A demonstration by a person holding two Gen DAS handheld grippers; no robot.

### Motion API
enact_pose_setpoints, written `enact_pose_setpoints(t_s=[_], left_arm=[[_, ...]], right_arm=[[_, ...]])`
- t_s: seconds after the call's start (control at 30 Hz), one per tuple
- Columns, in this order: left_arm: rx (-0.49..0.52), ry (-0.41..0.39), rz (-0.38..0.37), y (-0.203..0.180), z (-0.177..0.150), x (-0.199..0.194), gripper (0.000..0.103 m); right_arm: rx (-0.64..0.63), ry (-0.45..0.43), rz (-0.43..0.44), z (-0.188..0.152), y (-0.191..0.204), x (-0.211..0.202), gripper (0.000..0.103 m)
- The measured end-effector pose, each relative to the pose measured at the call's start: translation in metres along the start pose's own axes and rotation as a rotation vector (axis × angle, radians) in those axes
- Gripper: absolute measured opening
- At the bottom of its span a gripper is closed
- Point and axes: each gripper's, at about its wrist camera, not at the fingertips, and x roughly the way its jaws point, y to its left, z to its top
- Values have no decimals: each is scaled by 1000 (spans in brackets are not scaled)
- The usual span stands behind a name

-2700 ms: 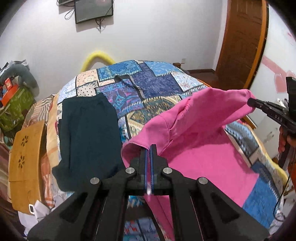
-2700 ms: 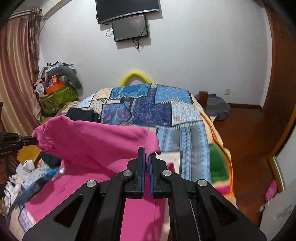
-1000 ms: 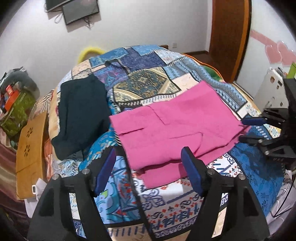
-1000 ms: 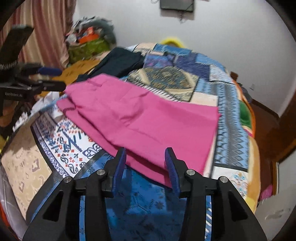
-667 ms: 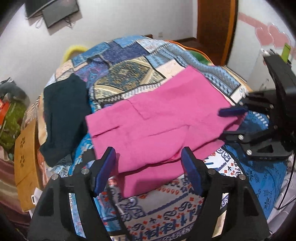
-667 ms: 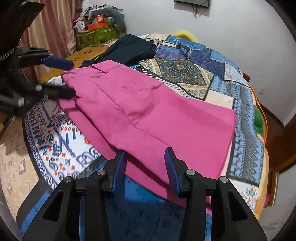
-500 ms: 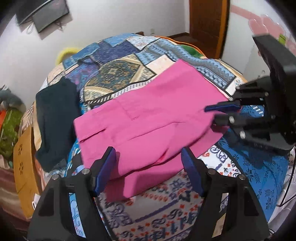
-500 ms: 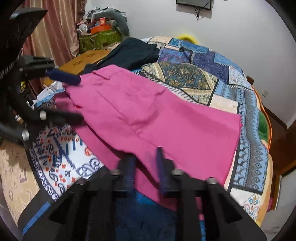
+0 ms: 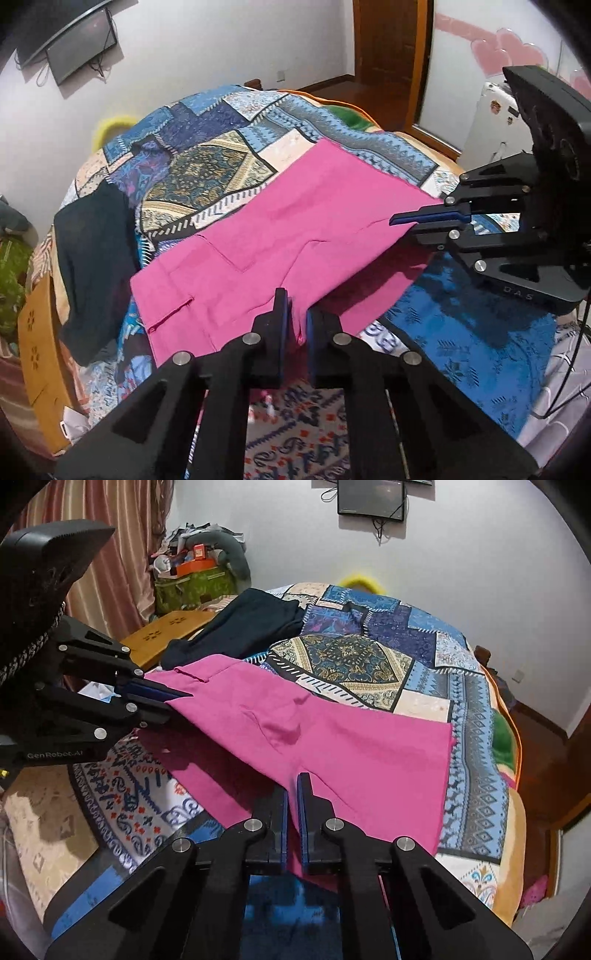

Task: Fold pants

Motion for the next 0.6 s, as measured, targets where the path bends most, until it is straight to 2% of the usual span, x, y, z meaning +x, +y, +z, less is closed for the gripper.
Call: enact_pose_setpoints(t_s=[0.27,0.43,0.53,0.6], left_arm=[[-32,50,-43,-5,-14,11,12],[-47,44,-52,-5,-19,5,23],[-54,38,-60,-5,-23,-3,34],[-61,34,-62,-4,-25,-9,44]], right_arm=[[41,50,23,-21,6,8,4],[95,111,53,-32,5,13,7],[124,126,64,-31,2,7,8],[140,121,74,-31,1,0,12]])
